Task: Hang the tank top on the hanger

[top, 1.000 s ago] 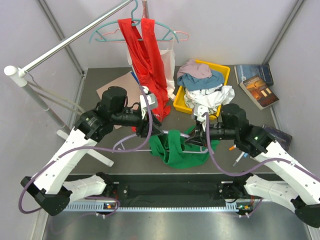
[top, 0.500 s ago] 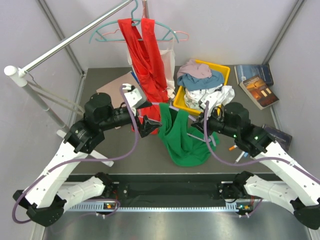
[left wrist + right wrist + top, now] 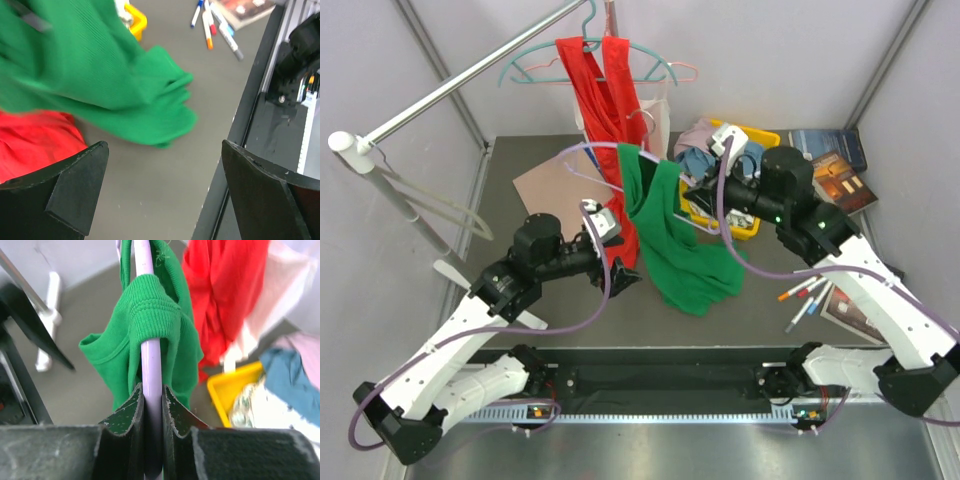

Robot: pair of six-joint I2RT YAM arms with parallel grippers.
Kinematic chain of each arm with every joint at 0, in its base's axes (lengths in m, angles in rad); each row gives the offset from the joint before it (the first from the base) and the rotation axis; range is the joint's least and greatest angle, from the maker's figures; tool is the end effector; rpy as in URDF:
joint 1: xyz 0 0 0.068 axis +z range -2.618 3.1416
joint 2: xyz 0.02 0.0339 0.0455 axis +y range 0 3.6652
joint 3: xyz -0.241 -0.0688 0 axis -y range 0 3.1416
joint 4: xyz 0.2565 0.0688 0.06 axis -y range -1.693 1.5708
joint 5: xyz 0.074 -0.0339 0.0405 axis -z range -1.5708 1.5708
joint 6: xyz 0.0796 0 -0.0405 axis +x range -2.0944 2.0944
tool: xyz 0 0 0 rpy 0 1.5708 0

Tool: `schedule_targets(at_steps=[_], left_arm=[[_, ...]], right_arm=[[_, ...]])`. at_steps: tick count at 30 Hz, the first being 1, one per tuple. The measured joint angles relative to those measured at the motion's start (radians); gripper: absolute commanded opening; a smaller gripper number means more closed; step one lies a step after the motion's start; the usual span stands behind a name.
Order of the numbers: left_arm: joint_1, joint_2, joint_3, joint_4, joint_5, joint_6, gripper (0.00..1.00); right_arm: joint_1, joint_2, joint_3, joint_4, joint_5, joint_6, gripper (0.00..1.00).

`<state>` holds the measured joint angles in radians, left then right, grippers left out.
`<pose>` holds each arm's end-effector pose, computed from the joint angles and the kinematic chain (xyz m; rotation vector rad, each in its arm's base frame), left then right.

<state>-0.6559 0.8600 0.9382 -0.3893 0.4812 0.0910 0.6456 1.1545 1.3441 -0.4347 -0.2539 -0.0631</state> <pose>0.1768 -0.1825 0.3317 1.0104 1.6465 -0.8344 0.2353 0.2023 0.4045 -0.8131 1.6676 0.6395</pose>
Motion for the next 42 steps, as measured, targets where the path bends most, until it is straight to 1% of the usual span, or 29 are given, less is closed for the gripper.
schedule_targets(at_steps=[4, 7, 14, 18, 27, 33, 42], left_arm=[[0.000, -0.017, -0.072, 0.024, -0.012, 0.000, 0.99], [0.000, -0.018, -0.118, 0.035, -0.027, 0.000, 0.99], [0.000, -0.004, -0.137, 0.058, -0.027, -0.010, 0.99], [0.000, 0.006, -0.144, 0.068, -0.029, -0.011, 0.99], [0.000, 0.018, -0.148, 0.075, -0.034, -0.013, 0.99], [0.000, 0.035, -0.150, 0.075, -0.035, -0.014, 0.99], [0.000, 0.048, -0.151, 0.076, -0.035, -0.014, 0.99]], right_arm=[[0.011, 0.128, 0.166, 0.007, -0.061, 0.016, 0.00], [0.029, 0.254, 0.335, 0.002, -0.105, 0.025, 0.00], [0.047, 0.541, 0.713, 0.005, -0.171, 0.040, 0.00], [0.047, 0.678, 0.865, 0.054, -0.176, 0.068, 0.00], [0.023, 0.838, 0.937, 0.204, -0.167, 0.115, 0.00], [-0.015, 0.956, 1.059, 0.253, -0.173, 0.155, 0.00], [-0.078, 1.017, 1.101, 0.295, -0.220, 0.196, 0.00]])
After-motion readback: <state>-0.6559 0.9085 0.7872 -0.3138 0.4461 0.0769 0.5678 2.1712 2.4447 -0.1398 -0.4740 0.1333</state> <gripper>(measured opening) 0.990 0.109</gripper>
